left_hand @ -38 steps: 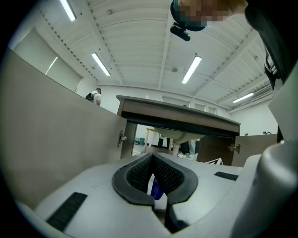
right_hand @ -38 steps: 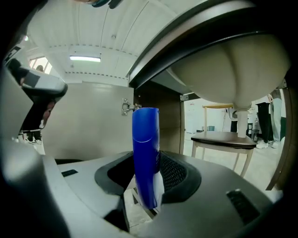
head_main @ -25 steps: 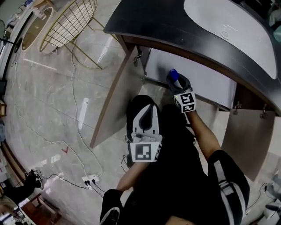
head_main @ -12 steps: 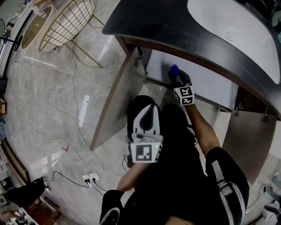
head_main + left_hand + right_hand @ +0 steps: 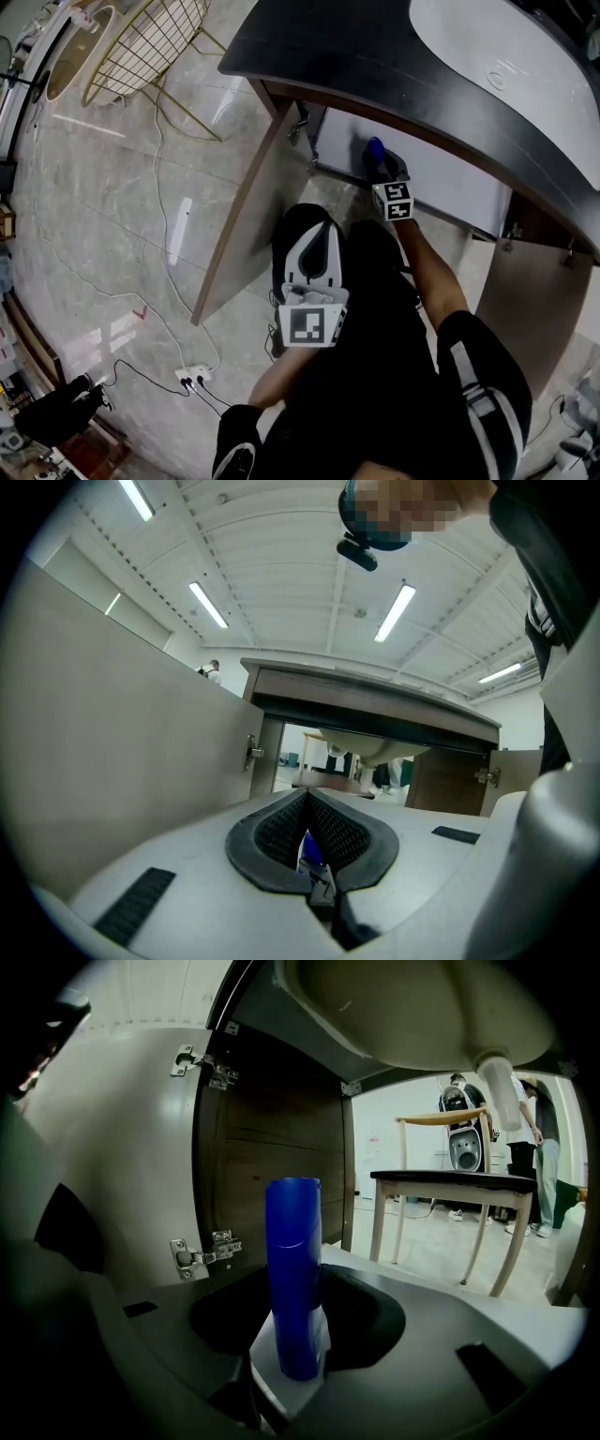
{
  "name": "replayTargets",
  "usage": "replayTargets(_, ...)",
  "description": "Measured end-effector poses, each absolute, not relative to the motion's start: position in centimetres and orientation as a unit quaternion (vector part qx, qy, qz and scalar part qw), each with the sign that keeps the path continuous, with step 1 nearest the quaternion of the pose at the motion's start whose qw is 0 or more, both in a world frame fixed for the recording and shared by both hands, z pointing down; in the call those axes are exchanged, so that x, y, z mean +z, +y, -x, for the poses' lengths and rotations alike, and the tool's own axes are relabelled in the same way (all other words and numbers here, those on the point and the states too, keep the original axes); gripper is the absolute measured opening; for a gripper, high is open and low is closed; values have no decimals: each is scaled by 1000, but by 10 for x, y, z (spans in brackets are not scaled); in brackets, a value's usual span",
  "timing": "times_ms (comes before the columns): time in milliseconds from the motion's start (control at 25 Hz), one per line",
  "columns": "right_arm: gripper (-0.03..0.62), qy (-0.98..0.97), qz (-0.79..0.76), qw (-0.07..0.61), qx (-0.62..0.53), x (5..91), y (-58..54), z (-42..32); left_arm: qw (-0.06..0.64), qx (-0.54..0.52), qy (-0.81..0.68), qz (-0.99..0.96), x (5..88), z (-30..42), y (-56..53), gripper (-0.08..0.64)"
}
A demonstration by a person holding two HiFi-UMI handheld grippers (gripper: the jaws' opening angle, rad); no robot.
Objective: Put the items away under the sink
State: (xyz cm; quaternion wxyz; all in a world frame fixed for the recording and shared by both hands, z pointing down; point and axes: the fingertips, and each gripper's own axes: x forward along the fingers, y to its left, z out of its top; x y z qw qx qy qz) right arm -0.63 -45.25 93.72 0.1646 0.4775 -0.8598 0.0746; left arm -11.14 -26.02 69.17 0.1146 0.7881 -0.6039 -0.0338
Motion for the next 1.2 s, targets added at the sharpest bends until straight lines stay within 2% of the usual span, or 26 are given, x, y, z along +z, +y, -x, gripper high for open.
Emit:
replayTargets(760,156,-843,-496,196,71,945,-444,-2,107,-43,-604,-789,687,115,-247,15)
replayTargets(960,198,-841,-497,197,83,933,-435,-3,100,-51,-602,-791,681,121,-237,14)
replayTargets(1200,198,-830,-500,225,105,920,-396,-20,92,-68,-589,-800,674,120,-225,14)
